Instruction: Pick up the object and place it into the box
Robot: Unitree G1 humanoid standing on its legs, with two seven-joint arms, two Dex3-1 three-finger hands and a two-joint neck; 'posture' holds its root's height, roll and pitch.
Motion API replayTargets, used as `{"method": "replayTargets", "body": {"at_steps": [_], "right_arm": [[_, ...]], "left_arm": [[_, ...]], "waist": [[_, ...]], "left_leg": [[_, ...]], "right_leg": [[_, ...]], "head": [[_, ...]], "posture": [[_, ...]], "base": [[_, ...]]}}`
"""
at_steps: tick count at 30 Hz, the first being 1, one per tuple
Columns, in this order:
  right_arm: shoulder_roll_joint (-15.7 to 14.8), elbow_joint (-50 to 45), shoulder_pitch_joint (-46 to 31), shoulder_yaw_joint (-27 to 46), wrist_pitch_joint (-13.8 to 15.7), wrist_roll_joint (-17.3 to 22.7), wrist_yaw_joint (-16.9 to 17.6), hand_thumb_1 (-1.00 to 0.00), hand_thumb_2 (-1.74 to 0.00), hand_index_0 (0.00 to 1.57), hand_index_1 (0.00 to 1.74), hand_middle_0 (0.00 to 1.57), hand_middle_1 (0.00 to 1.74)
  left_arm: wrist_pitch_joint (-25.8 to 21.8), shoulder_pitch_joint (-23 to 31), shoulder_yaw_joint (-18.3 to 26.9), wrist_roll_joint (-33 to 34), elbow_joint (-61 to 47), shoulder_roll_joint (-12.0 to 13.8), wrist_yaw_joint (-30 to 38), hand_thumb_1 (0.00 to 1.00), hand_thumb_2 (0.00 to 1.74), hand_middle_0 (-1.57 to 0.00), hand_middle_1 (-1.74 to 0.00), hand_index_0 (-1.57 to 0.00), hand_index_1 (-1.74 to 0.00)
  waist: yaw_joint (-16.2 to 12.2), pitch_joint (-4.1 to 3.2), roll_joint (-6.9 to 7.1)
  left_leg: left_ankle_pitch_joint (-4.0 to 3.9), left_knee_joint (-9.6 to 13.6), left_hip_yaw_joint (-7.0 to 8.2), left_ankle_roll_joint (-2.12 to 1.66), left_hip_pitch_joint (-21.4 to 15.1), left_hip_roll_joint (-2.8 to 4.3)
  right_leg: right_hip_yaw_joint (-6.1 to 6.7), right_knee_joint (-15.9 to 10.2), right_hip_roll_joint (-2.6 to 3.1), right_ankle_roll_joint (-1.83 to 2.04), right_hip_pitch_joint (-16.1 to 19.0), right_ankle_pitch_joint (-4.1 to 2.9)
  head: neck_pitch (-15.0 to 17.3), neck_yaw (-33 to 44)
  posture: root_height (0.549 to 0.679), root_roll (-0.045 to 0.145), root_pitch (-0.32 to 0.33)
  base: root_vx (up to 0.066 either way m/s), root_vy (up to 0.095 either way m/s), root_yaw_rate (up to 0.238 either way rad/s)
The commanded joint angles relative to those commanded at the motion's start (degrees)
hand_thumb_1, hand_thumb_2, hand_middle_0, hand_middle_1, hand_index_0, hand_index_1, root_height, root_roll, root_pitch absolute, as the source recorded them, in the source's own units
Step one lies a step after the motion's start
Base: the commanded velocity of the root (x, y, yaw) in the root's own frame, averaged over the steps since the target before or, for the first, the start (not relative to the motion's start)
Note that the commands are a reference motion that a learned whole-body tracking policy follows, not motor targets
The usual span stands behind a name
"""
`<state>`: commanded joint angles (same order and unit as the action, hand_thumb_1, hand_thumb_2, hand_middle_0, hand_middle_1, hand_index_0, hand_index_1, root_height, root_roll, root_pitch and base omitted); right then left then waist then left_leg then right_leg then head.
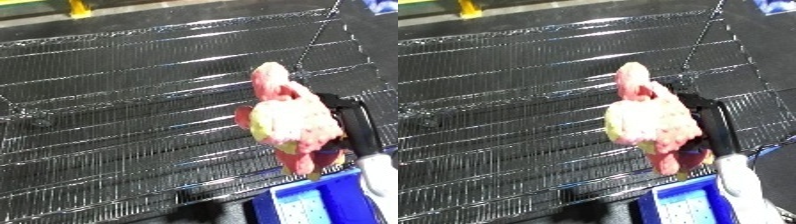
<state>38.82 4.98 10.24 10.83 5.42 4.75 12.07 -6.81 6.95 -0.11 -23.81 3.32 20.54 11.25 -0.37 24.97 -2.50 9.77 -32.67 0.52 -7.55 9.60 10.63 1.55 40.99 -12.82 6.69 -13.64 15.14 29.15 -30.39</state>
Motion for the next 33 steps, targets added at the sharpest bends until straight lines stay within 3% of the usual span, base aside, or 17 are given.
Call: {"method": "replayTargets", "body": {"at_steps": [9, 14, 19, 24, 33], "right_arm": [[-6.4, -1.0, -12.8, 11.4, 1.6, 1.2, 2.5, -1.00, -1.74, 1.57, 1.74, 1.57, 1.74], [-10.1, 0.6, -18.1, 16.1, 2.4, 2.5, 3.7, -1.00, -1.74, 1.57, 1.74, 1.57, 1.74], [-13.7, 4.7, -21.1, 19.1, 3.9, 7.7, 4.2, -1.00, -1.74, 1.57, 1.74, 1.57, 1.74], [-15.3, 10.6, -22.0, 20.7, 4.8, 11.9, 4.6, -1.00, -1.74, 1.57, 1.74, 1.57, 1.74], [-14.5, 21.5, -19.6, 22.1, 5.3, 17.6, 5.2, -0.55, -0.96, 0.86, 0.96, 0.86, 0.96]], "left_arm": [[1.0, 1.2, 1.7, 0.8, -0.7, -0.5, -0.7, 1.00, 1.74, -1.57, -1.74, -1.57, -1.74], [1.4, 2.4, 2.5, 1.0, -1.2, -0.7, -1.0, 1.00, 1.74, -1.57, -1.74, -1.57, -1.74], [1.7, 3.2, 2.8, 0.8, -0.9, -0.7, -1.6, 1.00, 1.74, -1.57, -1.74, -1.57, -1.74], [1.6, 3.3, 2.6, 0.2, -0.5, -0.3, -1.9, 1.00, 1.74, -1.57, -1.74, -1.57, -1.74], [1.3, 2.9, 1.5, -0.5, 0.0, 0.2, -2.6, 1.00, 1.74, -1.57, -1.74, -1.57, -1.74]], "waist": [[-3.9, -1.33, -0.35], [-6.0, -1.63, -0.69], [-8.0, -2.00, -1.29], [-9.1, -2.46, -1.65], [-9.1, -2.77, -2.12]], "left_leg": [[0.38, -0.1, 1.14, -0.06, -1.9, 0.43], [0.72, -1.0, 1.59, -0.24, -2.4, 0.53], [0.97, -1.5, 2.04, -0.44, -2.9, 0.51], [0.96, -1.5, 2.53, -0.58, -3.2, 0.43], [0.71, -1.1, 2.57, -0.48, -3.3, -0.07]], "right_leg": [[0.76, -1.3, 0.38, -0.30, 2.0, -0.58], [1.27, -1.4, 0.50, -0.46, 2.7, -0.69], [1.70, -1.4, 0.49, -0.60, 3.0, -0.89], [1.99, -2.0, 0.45, -0.67, 3.4, -1.40], [1.58, -2.6, 0.14, -0.65, 3.4, -2.02]], "head": [[1.4, -10.9], [2.1, -13.5], [5.6, -15.9], [8.6, -18.1], [10.3, -20.2]], "posture": [[0.639, 0.056, -0.194], [0.639, 0.059, -0.210], [0.639, 0.063, -0.221], [0.640, 0.067, -0.225], [0.641, 0.071, -0.227]], "base": [[-0.016, -0.011, -0.070], [-0.018, -0.008, -0.055], [-0.020, 0.003, -0.034], [-0.022, 0.008, -0.045], [-0.019, 0.006, 0.025]]}}
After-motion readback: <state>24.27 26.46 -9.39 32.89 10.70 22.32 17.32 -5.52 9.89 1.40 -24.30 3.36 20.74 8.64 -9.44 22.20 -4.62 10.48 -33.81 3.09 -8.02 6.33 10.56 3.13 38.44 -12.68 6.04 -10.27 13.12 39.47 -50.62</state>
